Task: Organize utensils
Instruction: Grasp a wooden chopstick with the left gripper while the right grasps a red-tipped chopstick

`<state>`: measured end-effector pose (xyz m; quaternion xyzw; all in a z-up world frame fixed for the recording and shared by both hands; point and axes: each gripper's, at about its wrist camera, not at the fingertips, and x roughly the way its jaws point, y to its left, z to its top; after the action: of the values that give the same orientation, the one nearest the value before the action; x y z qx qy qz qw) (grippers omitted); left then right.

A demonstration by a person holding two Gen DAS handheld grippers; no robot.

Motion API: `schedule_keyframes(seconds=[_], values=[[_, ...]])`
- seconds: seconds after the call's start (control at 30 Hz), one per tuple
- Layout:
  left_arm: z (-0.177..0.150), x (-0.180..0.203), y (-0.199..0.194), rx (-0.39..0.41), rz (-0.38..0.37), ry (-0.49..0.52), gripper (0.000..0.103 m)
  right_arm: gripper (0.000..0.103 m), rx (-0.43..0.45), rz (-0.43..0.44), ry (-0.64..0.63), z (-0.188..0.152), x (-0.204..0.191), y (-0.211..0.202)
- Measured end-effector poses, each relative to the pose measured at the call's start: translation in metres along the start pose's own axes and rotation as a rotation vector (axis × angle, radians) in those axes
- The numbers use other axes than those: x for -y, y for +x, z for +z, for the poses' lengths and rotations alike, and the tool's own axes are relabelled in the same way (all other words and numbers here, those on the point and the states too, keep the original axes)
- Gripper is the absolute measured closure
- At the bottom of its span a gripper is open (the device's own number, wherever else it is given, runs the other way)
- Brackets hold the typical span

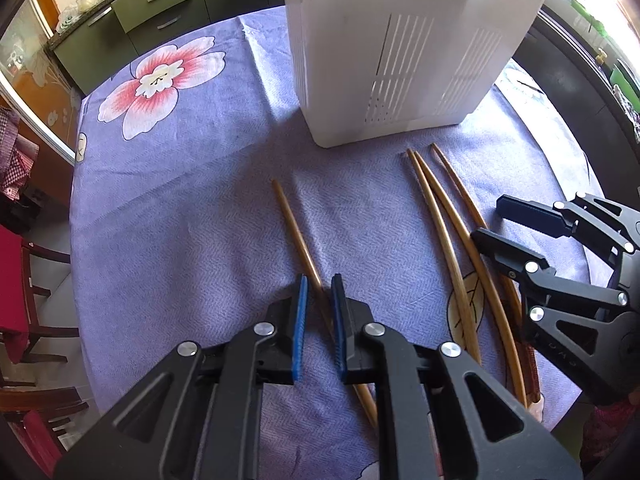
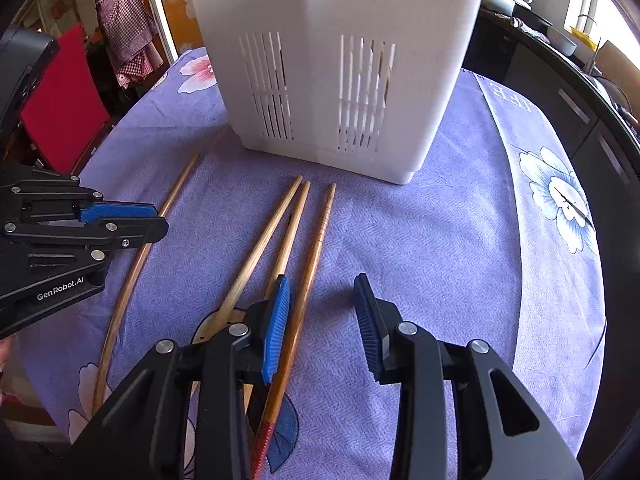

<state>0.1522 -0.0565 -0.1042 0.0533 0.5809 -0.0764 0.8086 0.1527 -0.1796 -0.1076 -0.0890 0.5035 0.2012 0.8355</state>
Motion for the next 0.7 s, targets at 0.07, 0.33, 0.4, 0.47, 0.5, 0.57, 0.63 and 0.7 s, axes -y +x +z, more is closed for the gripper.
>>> schedule_keyframes(seconds=[0.07,0.33,0.4,0.47,0.5,0.57,0.63,0.7], values=[[0.004,-0.006,0.001,-0.015,-0.017,-0.027,0.091,0.069,-0.006,-0.009,-0.009,0.005,-0.003,0.003],[0.015,0.001,0.005,-0.041,-0.028,-0.043,0.063,0.069,-0.037,0.001,-0.017,0.021,-0.010,0.012],[0.016,0.007,0.005,-0.033,0.006,-0.036,0.061,0.070,-0.040,0.001,-0.017,0.023,-0.011,0.013],[0.017,0.009,0.006,-0.026,0.020,-0.037,0.061,0.071,-0.043,0.007,-0.010,0.024,-0.008,0.013],[0.018,0.008,0.006,-0.025,0.020,-0.042,0.064,0.075,-0.041,0.005,-0.005,0.021,-0.002,0.010],[0.018,0.007,0.005,-0.022,0.029,-0.062,0.076,0.077,-0.040,0.008,-0.005,0.021,-0.001,0.010],[0.019,0.000,0.005,-0.021,0.031,-0.077,0.085,0.077,-0.040,0.005,-0.008,0.020,-0.001,0.009],[0.019,-0.005,0.004,-0.021,0.027,-0.086,0.091,0.077,-0.041,-0.003,-0.017,0.021,-0.001,0.009]])
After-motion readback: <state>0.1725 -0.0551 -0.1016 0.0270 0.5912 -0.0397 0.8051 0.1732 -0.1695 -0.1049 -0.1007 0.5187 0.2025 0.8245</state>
